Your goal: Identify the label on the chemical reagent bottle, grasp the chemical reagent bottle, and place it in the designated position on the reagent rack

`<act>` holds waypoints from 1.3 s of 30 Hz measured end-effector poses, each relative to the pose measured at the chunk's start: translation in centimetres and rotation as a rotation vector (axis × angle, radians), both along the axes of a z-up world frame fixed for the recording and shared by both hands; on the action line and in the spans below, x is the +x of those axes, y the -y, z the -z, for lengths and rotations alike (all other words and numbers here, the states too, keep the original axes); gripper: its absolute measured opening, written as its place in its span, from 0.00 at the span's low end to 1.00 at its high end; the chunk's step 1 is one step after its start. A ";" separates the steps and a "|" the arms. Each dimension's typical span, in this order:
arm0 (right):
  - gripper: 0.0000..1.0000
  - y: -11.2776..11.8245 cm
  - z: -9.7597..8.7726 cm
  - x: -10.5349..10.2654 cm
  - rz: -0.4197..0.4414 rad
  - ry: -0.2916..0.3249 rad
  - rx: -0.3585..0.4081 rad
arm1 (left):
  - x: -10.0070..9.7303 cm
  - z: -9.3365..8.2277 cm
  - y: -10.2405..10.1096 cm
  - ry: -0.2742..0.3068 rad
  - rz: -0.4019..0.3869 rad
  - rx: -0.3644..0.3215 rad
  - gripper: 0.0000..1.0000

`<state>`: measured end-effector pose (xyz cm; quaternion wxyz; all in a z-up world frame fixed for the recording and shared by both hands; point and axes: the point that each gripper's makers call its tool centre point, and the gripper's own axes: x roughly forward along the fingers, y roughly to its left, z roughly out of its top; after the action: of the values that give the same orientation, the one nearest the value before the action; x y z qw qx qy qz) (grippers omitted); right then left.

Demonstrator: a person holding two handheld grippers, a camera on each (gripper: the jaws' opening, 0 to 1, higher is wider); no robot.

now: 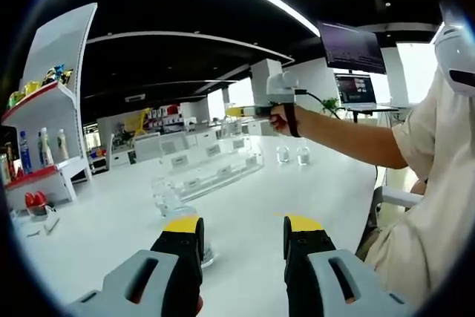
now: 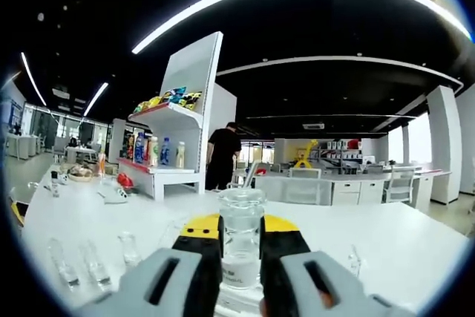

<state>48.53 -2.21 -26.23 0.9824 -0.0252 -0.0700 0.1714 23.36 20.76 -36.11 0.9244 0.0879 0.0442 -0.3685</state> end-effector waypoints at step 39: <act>0.18 -2.8 3.8 2.2 -0.022 0.019 0.010 | 0.3 0.4 1.2 0.001 0.042 0.027 0.44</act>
<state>50.72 0.62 -30.00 0.9798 -0.0213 -0.0807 0.1816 23.66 19.53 -36.52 0.9153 0.1016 0.0472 -0.3869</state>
